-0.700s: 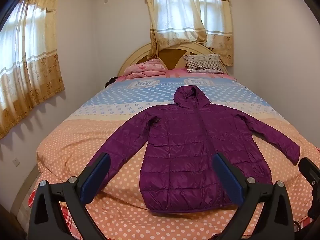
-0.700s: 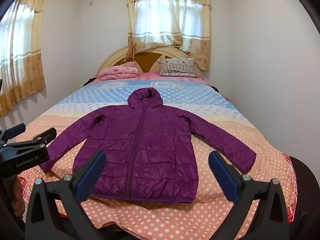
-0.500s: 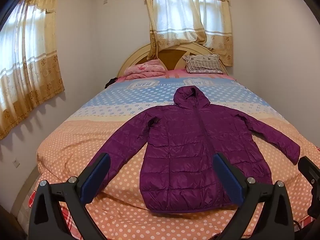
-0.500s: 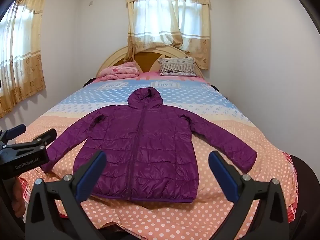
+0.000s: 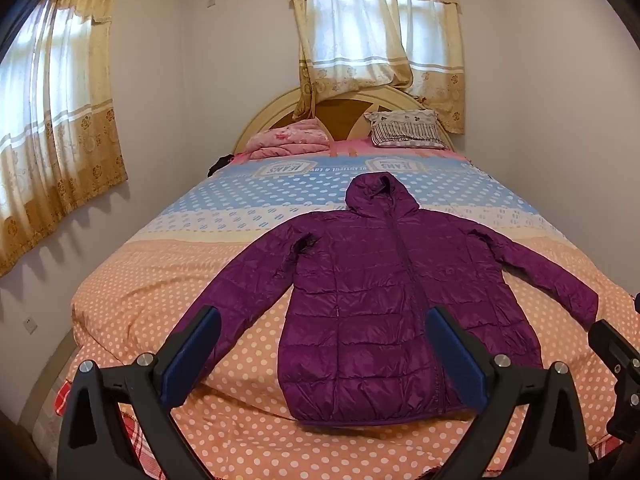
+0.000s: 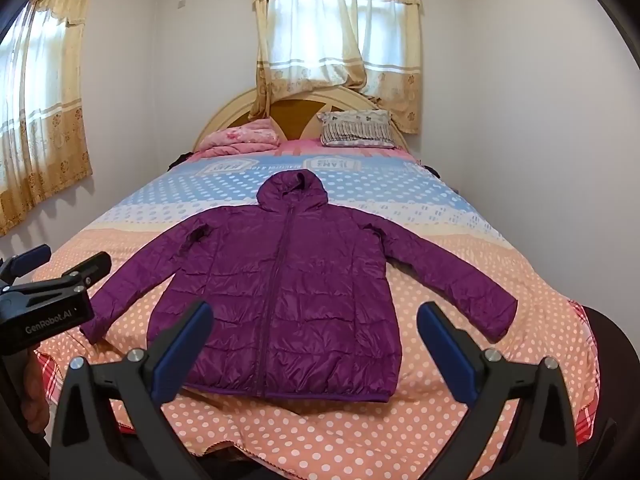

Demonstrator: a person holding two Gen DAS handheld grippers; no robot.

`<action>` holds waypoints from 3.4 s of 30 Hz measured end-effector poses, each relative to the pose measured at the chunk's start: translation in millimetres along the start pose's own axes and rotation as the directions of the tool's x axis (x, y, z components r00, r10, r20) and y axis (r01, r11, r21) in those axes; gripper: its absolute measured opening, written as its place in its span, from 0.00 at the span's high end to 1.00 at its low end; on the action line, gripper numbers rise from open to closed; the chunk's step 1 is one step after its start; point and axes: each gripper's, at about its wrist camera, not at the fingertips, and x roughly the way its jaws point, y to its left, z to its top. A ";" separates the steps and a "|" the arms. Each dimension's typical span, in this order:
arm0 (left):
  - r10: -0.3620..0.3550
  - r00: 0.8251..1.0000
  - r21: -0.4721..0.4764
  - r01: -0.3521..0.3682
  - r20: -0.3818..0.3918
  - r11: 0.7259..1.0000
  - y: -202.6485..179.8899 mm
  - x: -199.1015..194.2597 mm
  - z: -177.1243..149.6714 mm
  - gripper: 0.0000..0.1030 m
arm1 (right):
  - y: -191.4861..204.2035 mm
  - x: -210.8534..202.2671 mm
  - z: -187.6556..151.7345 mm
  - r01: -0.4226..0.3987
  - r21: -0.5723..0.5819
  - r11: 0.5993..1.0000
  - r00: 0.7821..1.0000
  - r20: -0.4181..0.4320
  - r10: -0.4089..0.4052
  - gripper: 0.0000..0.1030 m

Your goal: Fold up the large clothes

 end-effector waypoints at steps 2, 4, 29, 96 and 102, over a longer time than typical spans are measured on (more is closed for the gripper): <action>0.000 1.000 -0.002 0.000 0.001 1.000 0.4 0.0 0.3 0.01 | -0.5 0.5 0.4 -0.003 0.000 1.000 1.000 -0.003 0.003 0.00; 0.000 1.000 -0.003 0.000 0.002 1.000 0.5 0.3 -0.2 0.01 | 0.2 1.4 -0.6 -0.004 0.000 1.000 1.000 -0.003 0.004 0.00; 0.001 1.000 -0.019 -0.001 0.005 1.000 6.9 1.4 2.5 0.01 | 1.1 2.9 -3.3 -0.009 0.000 1.000 1.000 -0.010 0.008 0.00; 0.017 0.994 0.068 -0.010 -0.104 0.998 -23.7 175.5 -13.2 0.01 | -197.2 144.4 -34.8 0.297 0.312 0.903 0.940 -0.260 -0.219 0.00; 0.037 0.987 0.086 -0.023 -0.158 0.996 -34.5 229.1 -14.6 0.01 | -268.0 187.1 -43.1 0.407 0.400 0.821 0.895 -0.354 -0.271 0.09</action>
